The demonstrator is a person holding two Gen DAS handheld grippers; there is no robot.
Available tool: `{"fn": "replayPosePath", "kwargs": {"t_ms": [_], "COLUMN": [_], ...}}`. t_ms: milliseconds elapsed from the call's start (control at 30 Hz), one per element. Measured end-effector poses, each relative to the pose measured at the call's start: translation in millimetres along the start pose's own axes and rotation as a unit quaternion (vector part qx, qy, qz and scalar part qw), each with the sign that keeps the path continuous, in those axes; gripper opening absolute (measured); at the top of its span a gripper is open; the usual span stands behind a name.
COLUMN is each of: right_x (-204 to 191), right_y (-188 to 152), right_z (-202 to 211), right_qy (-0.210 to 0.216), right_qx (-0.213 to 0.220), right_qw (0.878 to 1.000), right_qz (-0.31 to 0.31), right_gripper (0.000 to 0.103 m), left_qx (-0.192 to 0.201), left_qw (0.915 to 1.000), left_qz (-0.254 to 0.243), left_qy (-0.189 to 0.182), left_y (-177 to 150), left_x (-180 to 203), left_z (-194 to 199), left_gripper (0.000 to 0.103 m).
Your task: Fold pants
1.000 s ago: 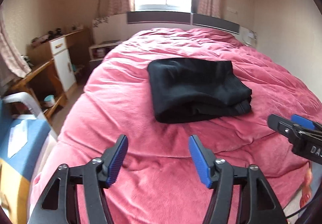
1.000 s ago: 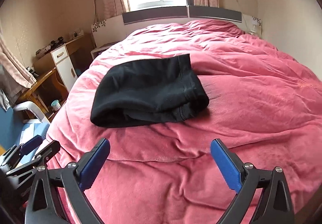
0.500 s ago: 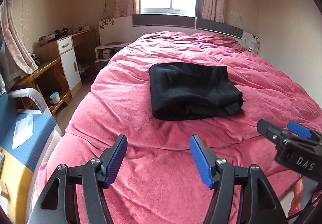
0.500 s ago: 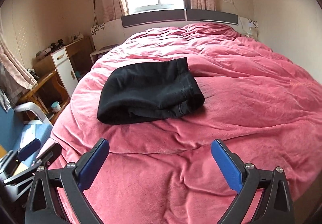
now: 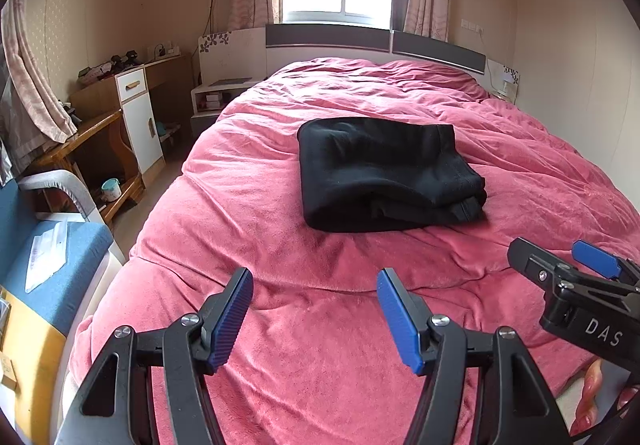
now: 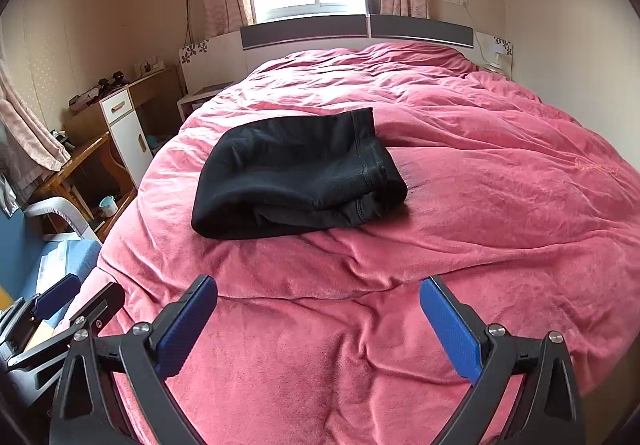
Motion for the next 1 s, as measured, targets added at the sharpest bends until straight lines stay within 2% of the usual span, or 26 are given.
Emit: {"fn": "replayPosePath", "kwargs": {"t_ms": [1000], "right_x": [1.0], "right_y": [1.9], "right_z": [1.4], "right_qy": [0.002], "right_qx": [-0.002], "right_qw": [1.000], "right_qz": [0.005], "right_gripper": [0.102], "left_qx": [0.003], "left_qw": [1.0000], "left_qz": [-0.004], "left_qy": [0.008], "left_y": [-0.6], "left_x": [0.4], "left_z": [-0.9], "left_gripper": [0.065]}}
Point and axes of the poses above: each gripper's, at about its wrist camera, not at the fingertips, and z roughly against the way its jaws point, x to its right, y to its top, the point moved 6 cm from there along -z, roughly the way its jaws point, and after that the axes turned 8 degrees about -z, right-handed, at the moved point
